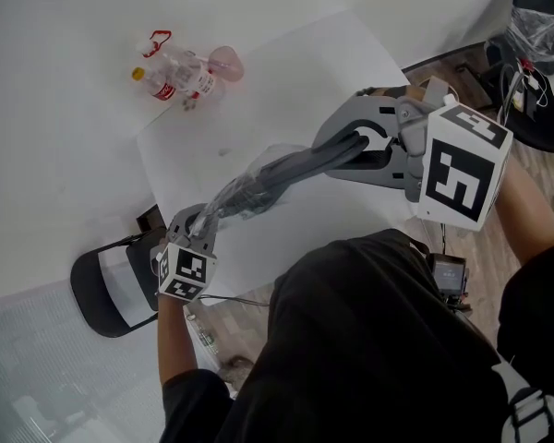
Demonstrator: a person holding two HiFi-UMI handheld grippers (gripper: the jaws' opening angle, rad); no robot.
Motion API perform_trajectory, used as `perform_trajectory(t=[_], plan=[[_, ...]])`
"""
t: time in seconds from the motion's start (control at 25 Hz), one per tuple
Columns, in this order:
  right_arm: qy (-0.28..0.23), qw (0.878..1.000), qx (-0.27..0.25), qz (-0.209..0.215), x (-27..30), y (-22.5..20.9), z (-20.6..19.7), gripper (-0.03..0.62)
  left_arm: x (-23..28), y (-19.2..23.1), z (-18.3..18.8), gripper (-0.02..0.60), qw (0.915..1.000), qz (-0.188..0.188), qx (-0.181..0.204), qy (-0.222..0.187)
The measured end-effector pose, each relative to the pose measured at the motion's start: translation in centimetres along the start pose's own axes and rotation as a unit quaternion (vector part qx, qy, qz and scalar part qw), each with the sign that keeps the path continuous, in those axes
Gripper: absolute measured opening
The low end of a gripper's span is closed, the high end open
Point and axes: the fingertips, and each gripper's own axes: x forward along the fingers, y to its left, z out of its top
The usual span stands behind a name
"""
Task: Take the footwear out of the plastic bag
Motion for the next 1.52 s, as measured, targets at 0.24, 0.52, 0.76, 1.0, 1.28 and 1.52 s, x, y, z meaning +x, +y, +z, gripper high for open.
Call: perform_trajectory(t=[0.24, 0.52, 0.76, 1.0, 1.28, 1.52], plan=[[0.003, 1.000, 0.002, -0.009, -0.8, -0.5, -0.2, 0.078, -0.1, 0.2, -1.0, 0.023, 0.9993, 0.001, -0.037, 0.002], [0.002, 1.000, 0.011, -0.022, -1.7, -1.2, -0.9, 0.078, 0.3, 0.7, -2.3, 0.023, 0.9973, 0.002, -0.072, 0.012], [0.001, 0.999, 0.012, -0.042, -2.4, -1.9, -1.4, 0.078, 0.4, 1.3, -4.0, 0.023, 0.9915, 0.018, -0.128, 0.021], [0.000, 0.997, 0.016, -0.082, -3.0, -2.8, -1.9, 0.078, 0.3, 2.9, -7.3, 0.023, 0.9744, 0.055, -0.216, 0.030], [-0.048, 0.982, 0.072, -0.169, -5.9, -6.3, -2.3, 0.078, -1.2, 5.4, -6.6, 0.023, 0.9462, 0.104, -0.304, 0.039], [-0.106, 0.936, 0.122, -0.314, -6.7, -9.4, -2.7, 0.078, -2.3, 7.8, -5.2, 0.023, 0.9179, 0.178, -0.348, 0.067]])
